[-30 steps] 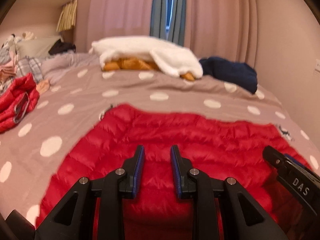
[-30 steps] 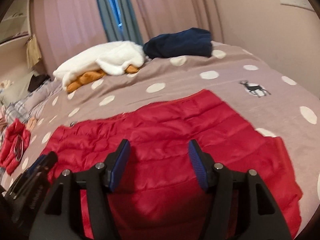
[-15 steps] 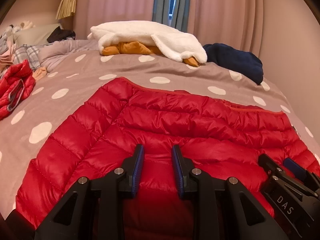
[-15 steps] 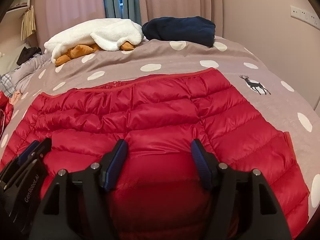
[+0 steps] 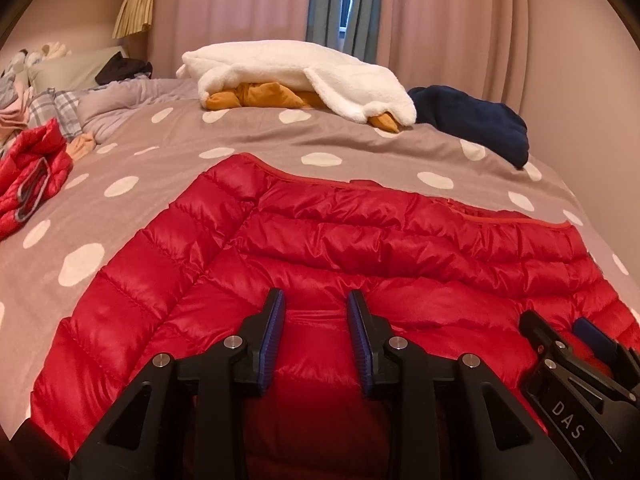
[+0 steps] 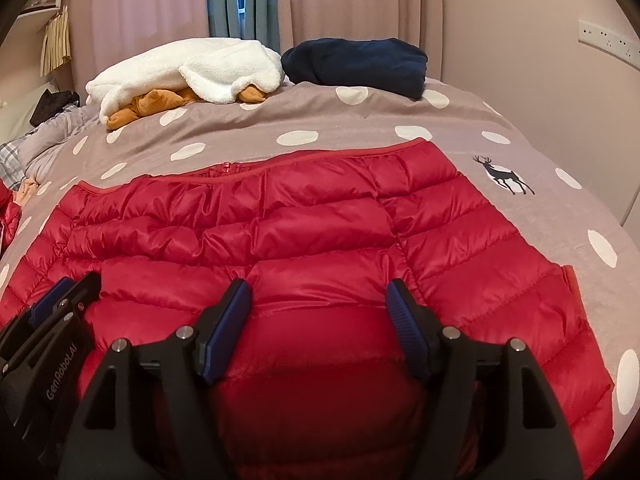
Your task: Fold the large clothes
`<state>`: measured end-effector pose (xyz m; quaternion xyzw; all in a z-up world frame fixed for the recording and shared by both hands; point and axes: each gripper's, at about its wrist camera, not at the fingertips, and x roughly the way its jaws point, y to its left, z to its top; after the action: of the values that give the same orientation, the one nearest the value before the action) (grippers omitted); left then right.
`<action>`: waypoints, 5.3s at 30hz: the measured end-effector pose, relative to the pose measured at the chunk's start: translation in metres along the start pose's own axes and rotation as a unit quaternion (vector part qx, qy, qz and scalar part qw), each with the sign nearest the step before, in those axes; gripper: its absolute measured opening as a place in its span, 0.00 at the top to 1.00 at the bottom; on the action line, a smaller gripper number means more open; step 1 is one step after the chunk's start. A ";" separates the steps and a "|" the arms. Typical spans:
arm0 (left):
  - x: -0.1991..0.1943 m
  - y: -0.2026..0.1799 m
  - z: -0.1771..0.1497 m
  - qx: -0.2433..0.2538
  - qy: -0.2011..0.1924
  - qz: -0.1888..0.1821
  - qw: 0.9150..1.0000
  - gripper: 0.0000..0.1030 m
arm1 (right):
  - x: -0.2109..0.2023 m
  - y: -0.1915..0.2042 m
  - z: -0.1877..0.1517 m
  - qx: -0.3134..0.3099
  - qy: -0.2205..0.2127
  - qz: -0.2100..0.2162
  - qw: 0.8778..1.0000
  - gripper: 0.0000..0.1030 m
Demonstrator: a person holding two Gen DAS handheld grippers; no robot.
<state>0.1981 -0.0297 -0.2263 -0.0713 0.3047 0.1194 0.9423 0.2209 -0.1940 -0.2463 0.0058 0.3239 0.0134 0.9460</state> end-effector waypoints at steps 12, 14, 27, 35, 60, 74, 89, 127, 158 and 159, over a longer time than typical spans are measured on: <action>0.001 0.000 0.001 0.004 0.000 0.006 1.000 0.67 | 0.000 0.001 0.000 -0.001 0.000 -0.001 1.000 0.30; 0.000 -0.001 0.001 0.004 0.000 0.007 1.000 0.66 | 0.000 0.001 0.000 -0.001 -0.001 -0.001 1.000 0.30; -0.019 0.028 0.020 -0.053 0.019 -0.018 0.998 0.33 | -0.020 -0.012 0.007 0.008 -0.016 0.000 1.000 0.14; -0.030 0.100 0.034 -0.183 0.027 0.010 0.983 0.32 | -0.032 -0.073 0.015 0.091 -0.023 -0.048 0.994 0.07; -0.027 0.170 -0.040 -0.375 0.218 -0.162 0.886 0.22 | -0.007 -0.164 -0.034 0.323 0.104 0.089 0.937 0.00; 0.014 0.147 -0.029 -0.402 0.194 -0.234 0.864 0.19 | -0.003 -0.158 -0.035 0.320 0.106 0.127 0.933 0.05; -0.001 0.151 0.003 -0.319 0.085 -0.056 0.942 0.44 | 0.025 -0.100 -0.014 0.258 0.094 0.144 0.951 0.29; 0.004 0.139 -0.029 -0.414 0.137 -0.167 0.884 0.44 | -0.001 -0.142 -0.035 0.324 0.105 0.165 0.926 0.20; -0.079 0.142 0.018 -0.296 -0.066 -0.133 0.944 0.51 | 0.032 -0.054 -0.010 0.160 0.131 0.173 0.963 0.54; -0.081 0.135 0.021 -0.283 -0.070 -0.141 0.946 0.51 | 0.032 -0.053 -0.010 0.156 0.131 0.171 0.964 0.54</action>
<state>0.1097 0.0899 -0.1697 -0.3682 0.1782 0.0714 0.9097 0.2415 -0.2456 -0.2749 0.2070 0.4373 0.1248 0.8663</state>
